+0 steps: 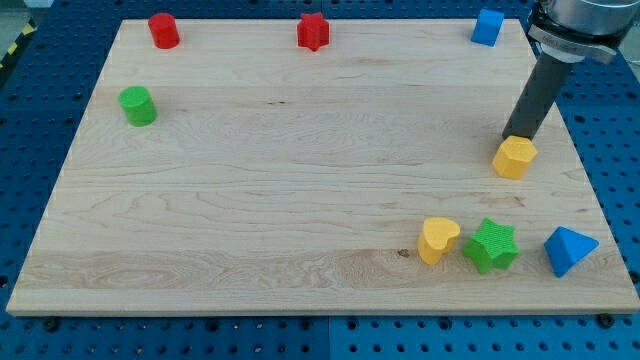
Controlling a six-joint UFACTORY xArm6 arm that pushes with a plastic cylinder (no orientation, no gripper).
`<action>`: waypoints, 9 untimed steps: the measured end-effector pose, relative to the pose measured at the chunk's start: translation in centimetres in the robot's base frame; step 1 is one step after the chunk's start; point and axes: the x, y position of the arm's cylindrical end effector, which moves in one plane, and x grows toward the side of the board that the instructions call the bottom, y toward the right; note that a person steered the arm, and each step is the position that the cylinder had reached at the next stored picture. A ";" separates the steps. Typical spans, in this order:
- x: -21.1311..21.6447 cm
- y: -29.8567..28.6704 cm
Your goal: Place the yellow hexagon top right of the green star
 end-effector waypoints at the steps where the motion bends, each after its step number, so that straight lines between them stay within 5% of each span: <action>1: 0.9 -0.4; 6: 9.1 -3.9; 7: 8.6 -4.0; 9: -2.8 -6.7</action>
